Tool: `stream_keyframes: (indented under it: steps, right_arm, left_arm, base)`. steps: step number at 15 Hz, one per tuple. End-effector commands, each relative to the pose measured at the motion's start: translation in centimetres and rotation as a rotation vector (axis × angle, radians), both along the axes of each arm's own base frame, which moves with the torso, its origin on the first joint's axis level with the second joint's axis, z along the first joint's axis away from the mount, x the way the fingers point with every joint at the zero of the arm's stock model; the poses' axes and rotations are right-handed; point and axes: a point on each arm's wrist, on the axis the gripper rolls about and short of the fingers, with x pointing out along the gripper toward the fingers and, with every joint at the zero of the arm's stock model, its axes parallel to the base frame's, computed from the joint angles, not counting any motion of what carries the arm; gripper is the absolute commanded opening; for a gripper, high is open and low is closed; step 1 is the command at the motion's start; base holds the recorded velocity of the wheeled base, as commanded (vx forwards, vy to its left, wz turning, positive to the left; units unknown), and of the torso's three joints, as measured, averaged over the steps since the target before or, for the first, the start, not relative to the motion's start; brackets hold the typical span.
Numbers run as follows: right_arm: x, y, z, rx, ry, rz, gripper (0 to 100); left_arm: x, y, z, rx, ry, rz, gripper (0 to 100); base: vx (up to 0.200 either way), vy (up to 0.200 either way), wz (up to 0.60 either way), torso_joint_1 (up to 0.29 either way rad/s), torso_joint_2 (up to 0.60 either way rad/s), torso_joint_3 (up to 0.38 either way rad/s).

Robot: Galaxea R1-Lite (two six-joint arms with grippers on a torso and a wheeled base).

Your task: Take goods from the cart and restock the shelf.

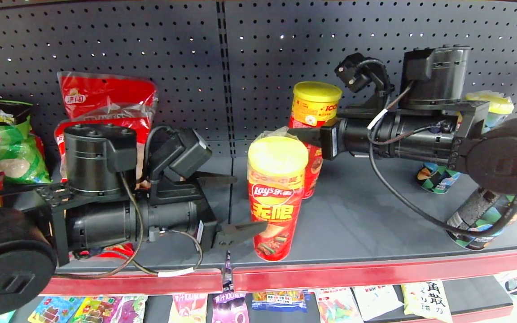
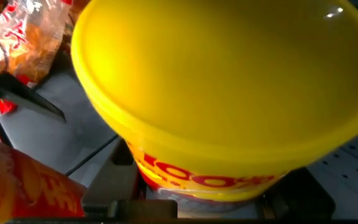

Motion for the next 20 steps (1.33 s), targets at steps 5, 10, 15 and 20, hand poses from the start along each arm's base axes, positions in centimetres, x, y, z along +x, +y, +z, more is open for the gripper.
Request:
stream_keyframes:
  steps: [5, 10, 15, 20]
  right_arm:
    - [1.9, 1.2, -0.9, -0.002, 0.009, 0.002, 0]
    - [2.8, 2.7, -1.4, -0.004, 0.011, 0.022, 0]
    - [3.3, 3.1, -2.4, -0.014, 0.035, 0.026, 0]
    - [2.6, 3.1, -2.3, -0.015, 0.037, 0.033, 100]
  left_arm:
    - [-2.5, 2.4, -0.4, 0.011, 0.011, 0.051, 100]
    - [-2.7, 4.8, -0.5, 0.012, 0.011, 0.137, 100]
    - [-2.3, 5.5, -0.5, 0.018, 0.01, 0.193, 100]
    - [-2.2, 5.4, -0.7, 0.021, 0.015, 0.193, 100]
  base:
    - [0.0, 0.0, 0.0, 0.0, 0.0, 0.0]
    - [0.0, 0.0, 0.0, 0.0, 0.0, 0.0]
    - [0.0, 0.0, 0.0, 0.0, 0.0, 0.0]
    - [0.0, 0.0, 0.0, 0.0, 0.0, 0.0]
